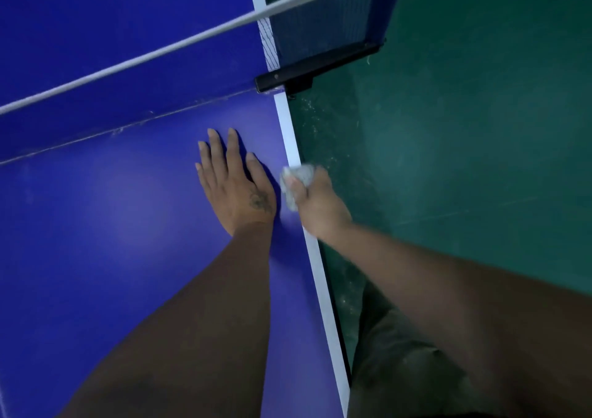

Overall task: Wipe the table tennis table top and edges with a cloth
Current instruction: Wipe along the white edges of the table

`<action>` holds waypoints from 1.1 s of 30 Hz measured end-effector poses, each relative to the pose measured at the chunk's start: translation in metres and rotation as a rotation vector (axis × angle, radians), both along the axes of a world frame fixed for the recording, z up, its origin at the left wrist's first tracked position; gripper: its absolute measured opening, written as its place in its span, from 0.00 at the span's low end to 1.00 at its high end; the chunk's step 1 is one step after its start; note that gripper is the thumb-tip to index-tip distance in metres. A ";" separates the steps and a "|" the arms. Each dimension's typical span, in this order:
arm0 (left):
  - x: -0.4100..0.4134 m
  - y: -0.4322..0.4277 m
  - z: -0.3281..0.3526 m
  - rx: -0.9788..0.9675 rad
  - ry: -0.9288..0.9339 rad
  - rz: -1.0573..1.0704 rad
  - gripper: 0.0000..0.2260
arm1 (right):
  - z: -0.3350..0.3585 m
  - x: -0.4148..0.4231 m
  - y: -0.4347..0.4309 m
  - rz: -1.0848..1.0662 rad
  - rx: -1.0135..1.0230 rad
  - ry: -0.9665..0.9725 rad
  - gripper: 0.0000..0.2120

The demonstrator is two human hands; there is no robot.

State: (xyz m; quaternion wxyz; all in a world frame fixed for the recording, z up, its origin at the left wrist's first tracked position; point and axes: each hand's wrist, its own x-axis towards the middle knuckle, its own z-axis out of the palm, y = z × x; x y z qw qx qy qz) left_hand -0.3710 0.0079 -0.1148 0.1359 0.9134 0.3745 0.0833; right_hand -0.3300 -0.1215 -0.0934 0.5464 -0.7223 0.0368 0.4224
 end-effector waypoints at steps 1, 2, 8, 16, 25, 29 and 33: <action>0.000 0.000 -0.001 0.002 -0.005 0.001 0.23 | -0.002 -0.019 -0.009 0.010 -0.033 0.008 0.20; 0.000 -0.001 -0.001 0.007 -0.011 0.003 0.23 | -0.004 -0.035 -0.018 0.028 -0.068 0.024 0.20; 0.000 0.000 0.000 0.017 -0.048 0.011 0.22 | -0.003 -0.038 -0.009 -0.032 -0.108 0.037 0.16; 0.001 0.000 0.000 0.016 -0.040 0.030 0.22 | -0.005 0.063 0.047 -0.035 -0.186 0.025 0.19; 0.003 0.002 -0.001 0.032 0.015 0.019 0.23 | -0.007 -0.012 0.013 -0.074 -0.239 0.055 0.17; 0.004 0.001 -0.001 0.038 0.014 0.019 0.23 | -0.003 0.029 0.032 -0.051 -0.231 0.044 0.22; 0.004 0.002 -0.002 0.074 -0.026 0.005 0.22 | -0.004 0.079 0.042 0.098 -0.296 -0.029 0.18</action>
